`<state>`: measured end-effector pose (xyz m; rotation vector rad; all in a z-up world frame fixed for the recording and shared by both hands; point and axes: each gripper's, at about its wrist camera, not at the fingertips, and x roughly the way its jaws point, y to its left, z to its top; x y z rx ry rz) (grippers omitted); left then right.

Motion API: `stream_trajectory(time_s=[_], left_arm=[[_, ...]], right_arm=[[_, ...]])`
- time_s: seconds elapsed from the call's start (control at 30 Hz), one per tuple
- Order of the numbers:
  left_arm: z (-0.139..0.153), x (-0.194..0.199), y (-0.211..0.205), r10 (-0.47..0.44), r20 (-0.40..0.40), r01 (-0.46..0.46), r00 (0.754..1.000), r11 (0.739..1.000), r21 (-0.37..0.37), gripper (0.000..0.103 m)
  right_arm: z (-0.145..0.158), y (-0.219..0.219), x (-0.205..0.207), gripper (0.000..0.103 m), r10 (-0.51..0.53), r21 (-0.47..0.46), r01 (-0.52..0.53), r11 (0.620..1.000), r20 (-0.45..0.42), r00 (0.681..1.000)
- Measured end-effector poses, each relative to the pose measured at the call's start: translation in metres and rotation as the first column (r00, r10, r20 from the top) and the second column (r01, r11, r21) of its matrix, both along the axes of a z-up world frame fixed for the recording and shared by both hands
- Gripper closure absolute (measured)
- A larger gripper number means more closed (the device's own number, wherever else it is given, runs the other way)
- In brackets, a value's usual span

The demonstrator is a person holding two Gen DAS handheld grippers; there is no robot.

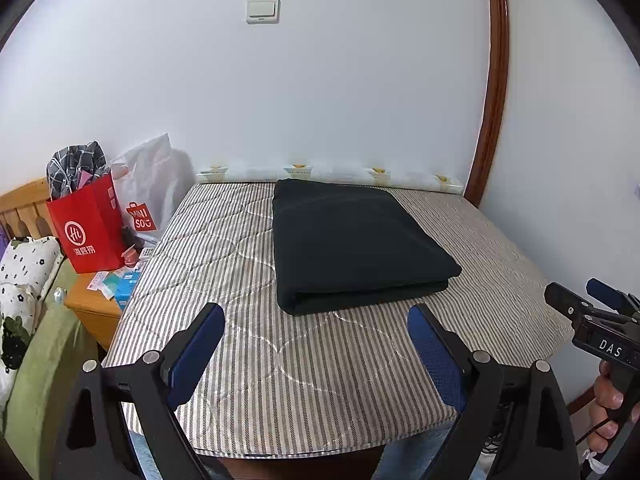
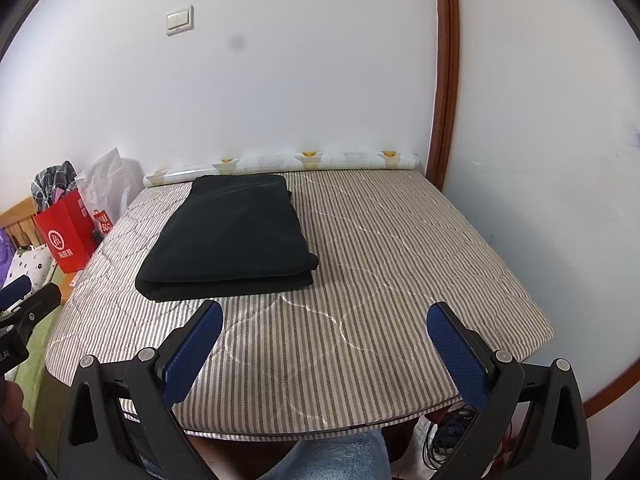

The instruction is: Fold small clothes

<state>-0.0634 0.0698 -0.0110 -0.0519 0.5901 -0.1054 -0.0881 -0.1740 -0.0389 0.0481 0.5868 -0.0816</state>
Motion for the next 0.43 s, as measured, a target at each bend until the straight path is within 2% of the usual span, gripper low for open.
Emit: stream_trajectory(time_s=[0.43], left_arm=[[0.0,-0.0024,0.0009,0.0,0.004,0.0,1.0,1.0,-0.011,0.01]], right_arm=[[0.0013,0.0009,-0.003,0.002,0.0,-0.001,0.0,1.0,0.005,1.0]])
